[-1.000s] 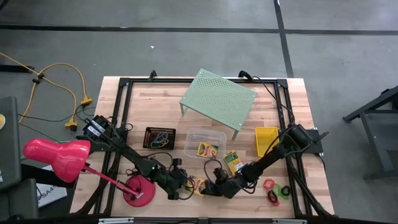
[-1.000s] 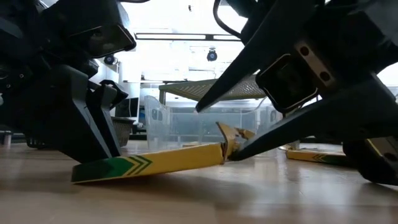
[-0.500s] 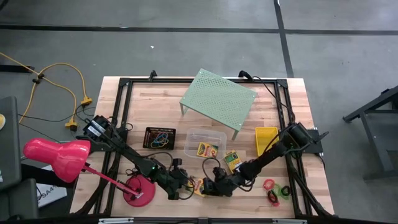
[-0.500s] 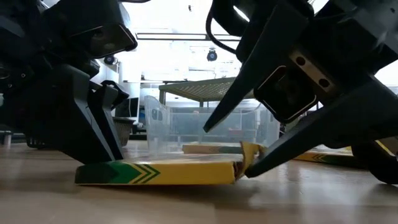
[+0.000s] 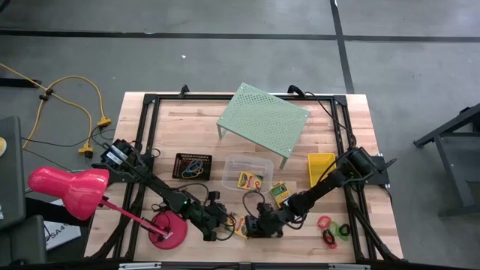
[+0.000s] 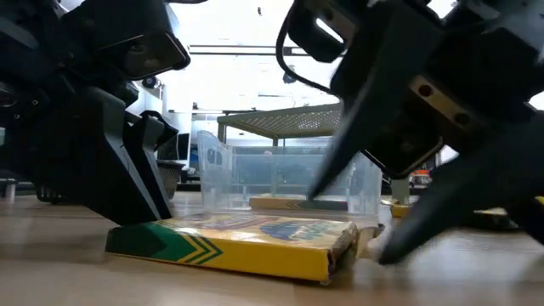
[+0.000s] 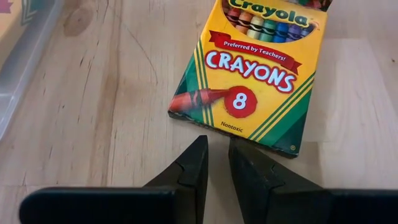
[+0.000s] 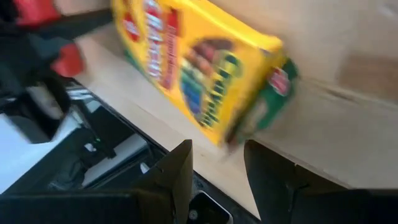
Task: Pick & Place Office Desk Supplies
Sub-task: Put the left yellow crayon box into the transparent bin
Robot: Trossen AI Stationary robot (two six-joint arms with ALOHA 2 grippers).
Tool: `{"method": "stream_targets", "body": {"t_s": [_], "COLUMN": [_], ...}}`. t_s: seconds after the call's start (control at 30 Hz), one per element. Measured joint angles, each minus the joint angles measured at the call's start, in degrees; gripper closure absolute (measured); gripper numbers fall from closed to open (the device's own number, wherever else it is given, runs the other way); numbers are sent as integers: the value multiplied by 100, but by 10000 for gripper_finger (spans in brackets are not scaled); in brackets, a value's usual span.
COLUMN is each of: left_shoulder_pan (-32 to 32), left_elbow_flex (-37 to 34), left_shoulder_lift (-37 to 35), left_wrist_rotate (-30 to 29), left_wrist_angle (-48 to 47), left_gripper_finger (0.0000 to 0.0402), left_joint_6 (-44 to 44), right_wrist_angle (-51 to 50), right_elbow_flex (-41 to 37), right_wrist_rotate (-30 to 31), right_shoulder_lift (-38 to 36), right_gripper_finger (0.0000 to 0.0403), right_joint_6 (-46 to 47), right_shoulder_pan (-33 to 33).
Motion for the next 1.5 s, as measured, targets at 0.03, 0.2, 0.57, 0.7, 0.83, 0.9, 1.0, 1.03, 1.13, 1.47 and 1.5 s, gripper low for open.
{"method": "stream_targets", "body": {"t_s": [0.03, 0.2, 0.57, 0.7, 0.83, 0.9, 1.0, 1.03, 1.13, 1.47, 1.5], "left_shoulder_pan": [0, 0, -35, -35, -37, -19, 29, 46, 107, 442, 479], "left_elbow_flex": [0, 0, -4, -4, -4, -4, -4, -4, -4, -4, -3], "left_shoulder_lift": [0, 0, 7, 7, 7, 7, 7, 4, 2, -7, -10], "left_wrist_rotate": [0, -4, -17, -17, -80, -141, -149, -147, -141, -231, -232], "left_wrist_angle": [2, 18, 163, 172, 171, 173, 172, 172, 180, 104, 58], "left_gripper_finger": [338, 338, 338, 338, 338, 338, 338, 338, 338, 338, 338], "left_joint_6": [-1, 0, -4, -4, -3, -3, -5, -8, -23, 66, 67], "right_wrist_angle": [-40, -166, 19, 58, 52, 32, -87, -157, -265, -576, -649], "right_elbow_flex": [0, 0, -13, -13, -11, -10, -2, 0, 9, 17, 17], "right_wrist_rotate": [-92, -52, 613, 908, 1096, 1118, 1200, 1263, 1346, 1785, 1858], "right_shoulder_lift": [-2, -4, -11, -9, -9, -9, -9, -13, -17, -33, -36], "right_gripper_finger": [270, 270, 270, 270, 270, 270, 270, 270, 270, 270, 270], "right_joint_6": [31, 185, -19, -154, -221, -242, -214, -212, -183, -177, -177], "right_shoulder_pan": [7, 39, -12, -11, -7, -5, -3, 29, 43, 52, 53]}}
